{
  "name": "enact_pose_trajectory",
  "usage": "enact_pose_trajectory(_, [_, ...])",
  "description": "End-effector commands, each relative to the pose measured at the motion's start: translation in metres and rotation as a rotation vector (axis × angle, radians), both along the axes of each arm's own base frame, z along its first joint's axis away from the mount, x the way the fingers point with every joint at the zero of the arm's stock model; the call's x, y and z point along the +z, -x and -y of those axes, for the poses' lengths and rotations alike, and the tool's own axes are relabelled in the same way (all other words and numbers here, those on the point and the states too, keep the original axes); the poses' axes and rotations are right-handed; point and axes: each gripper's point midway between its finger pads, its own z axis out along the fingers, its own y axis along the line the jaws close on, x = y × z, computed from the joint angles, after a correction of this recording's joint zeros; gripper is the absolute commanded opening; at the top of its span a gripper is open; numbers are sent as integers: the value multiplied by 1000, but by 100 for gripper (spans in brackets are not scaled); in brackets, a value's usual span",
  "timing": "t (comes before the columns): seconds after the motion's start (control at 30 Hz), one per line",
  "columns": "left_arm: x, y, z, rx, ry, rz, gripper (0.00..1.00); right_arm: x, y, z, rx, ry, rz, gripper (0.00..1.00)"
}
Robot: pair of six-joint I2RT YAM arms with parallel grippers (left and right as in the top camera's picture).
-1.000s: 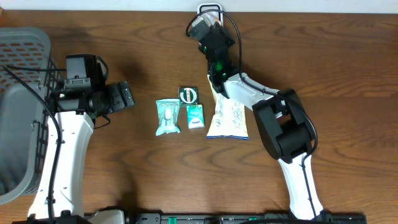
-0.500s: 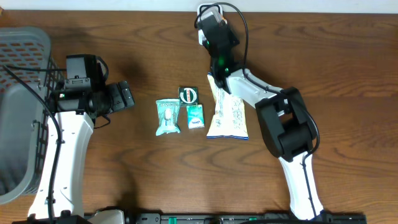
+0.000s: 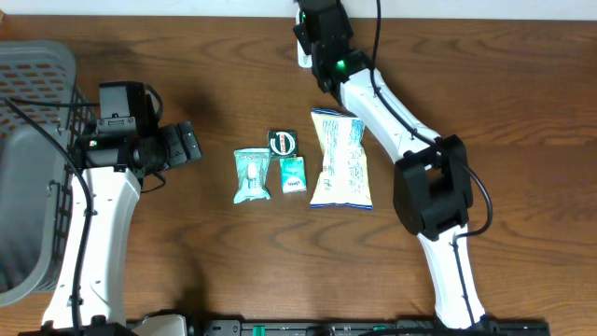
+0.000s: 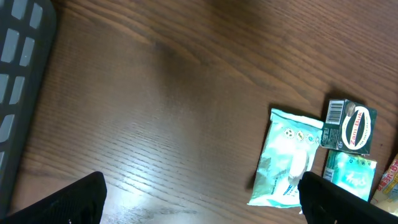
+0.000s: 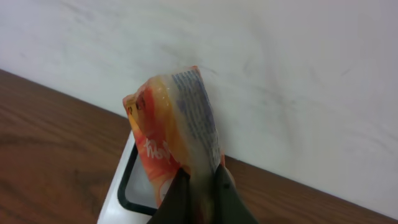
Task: Scan the item barcode
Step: 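Hold the Kleenex pack in front of the scanner window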
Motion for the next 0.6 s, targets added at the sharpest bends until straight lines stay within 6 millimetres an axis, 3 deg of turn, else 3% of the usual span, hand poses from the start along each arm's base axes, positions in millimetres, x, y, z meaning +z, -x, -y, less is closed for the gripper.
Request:
enact_pose_trajectory(0.0, [2, -2, -2, -7, -8, 5, 98, -53, -2, -4, 2, 93, -61, 1])
enact_pose_trajectory(0.13, [2, -2, -2, -7, -8, 5, 98, -69, -2, 0, -19, 116, -79, 1])
enact_pose_trajectory(0.4, [2, -2, -2, -7, -8, 5, 98, -52, -7, 13, -62, 250, -13, 1])
enact_pose_trajectory(0.57, [2, -2, -2, -8, -8, 5, 98, -47, -8, 10, -46, 287, 8, 1])
